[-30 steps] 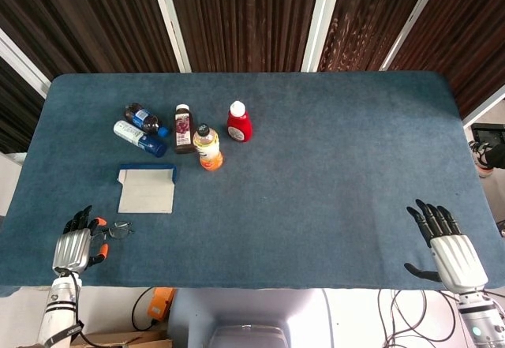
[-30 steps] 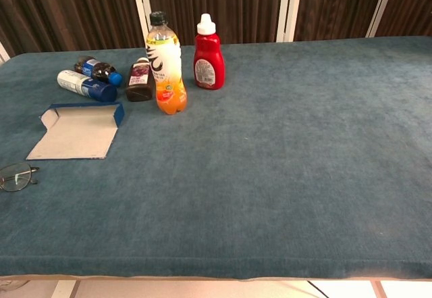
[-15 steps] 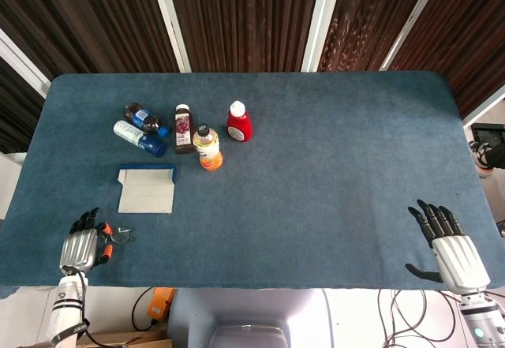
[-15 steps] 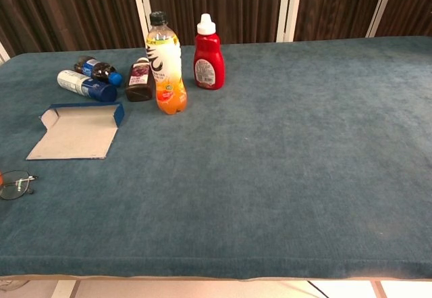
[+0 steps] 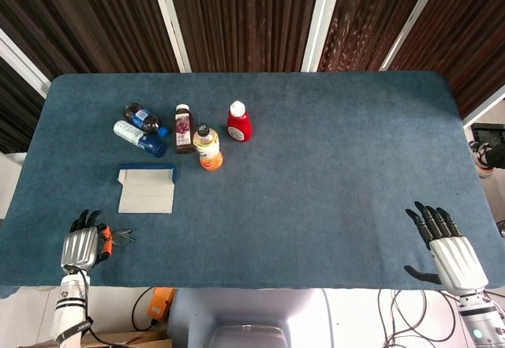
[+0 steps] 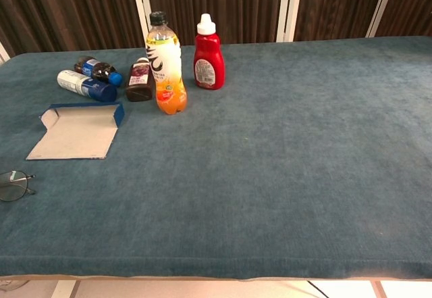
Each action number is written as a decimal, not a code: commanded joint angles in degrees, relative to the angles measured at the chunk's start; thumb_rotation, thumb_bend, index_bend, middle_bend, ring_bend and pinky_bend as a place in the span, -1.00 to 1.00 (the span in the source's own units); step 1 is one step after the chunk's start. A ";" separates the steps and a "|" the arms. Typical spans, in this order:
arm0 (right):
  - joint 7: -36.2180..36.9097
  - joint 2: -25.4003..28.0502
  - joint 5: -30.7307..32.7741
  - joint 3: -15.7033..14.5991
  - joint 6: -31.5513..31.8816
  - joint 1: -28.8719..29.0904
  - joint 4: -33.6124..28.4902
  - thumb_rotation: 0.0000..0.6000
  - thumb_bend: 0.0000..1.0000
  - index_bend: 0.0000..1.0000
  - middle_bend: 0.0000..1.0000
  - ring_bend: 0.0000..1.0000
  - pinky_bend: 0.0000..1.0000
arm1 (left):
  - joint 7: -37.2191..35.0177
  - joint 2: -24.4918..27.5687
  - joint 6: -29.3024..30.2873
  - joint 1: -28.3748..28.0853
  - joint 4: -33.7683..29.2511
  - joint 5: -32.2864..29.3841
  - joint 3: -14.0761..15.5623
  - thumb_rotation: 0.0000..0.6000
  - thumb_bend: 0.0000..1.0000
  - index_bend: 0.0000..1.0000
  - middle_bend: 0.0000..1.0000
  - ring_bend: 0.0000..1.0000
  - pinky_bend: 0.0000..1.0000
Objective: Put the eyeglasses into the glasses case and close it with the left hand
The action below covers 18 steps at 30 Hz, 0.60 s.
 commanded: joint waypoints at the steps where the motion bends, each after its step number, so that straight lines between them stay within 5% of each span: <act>1: 0.09 0.05 -0.08 -0.05 -0.02 0.02 0.01 1.00 -0.70 -1.00 -1.00 -1.00 -1.00 | -0.55 -0.74 1.13 0.03 0.85 0.48 -0.47 1.00 -0.09 0.27 -0.65 -0.86 -0.69; 8: 0.22 0.13 -0.06 -0.05 0.02 0.00 0.00 1.00 -0.70 -1.00 -1.00 -1.00 -1.00 | -1.71 -2.17 3.14 -0.29 2.73 1.92 -1.42 1.00 0.02 0.37 -0.62 -0.79 -0.70; 18: -0.48 -0.07 0.64 0.19 -0.16 -0.02 -0.01 1.00 -0.70 -1.00 -1.00 -1.00 -1.00 | 1.47 -6.93 5.35 -8.72 10.18 11.03 -5.17 1.00 0.03 0.37 -0.65 -0.84 -0.81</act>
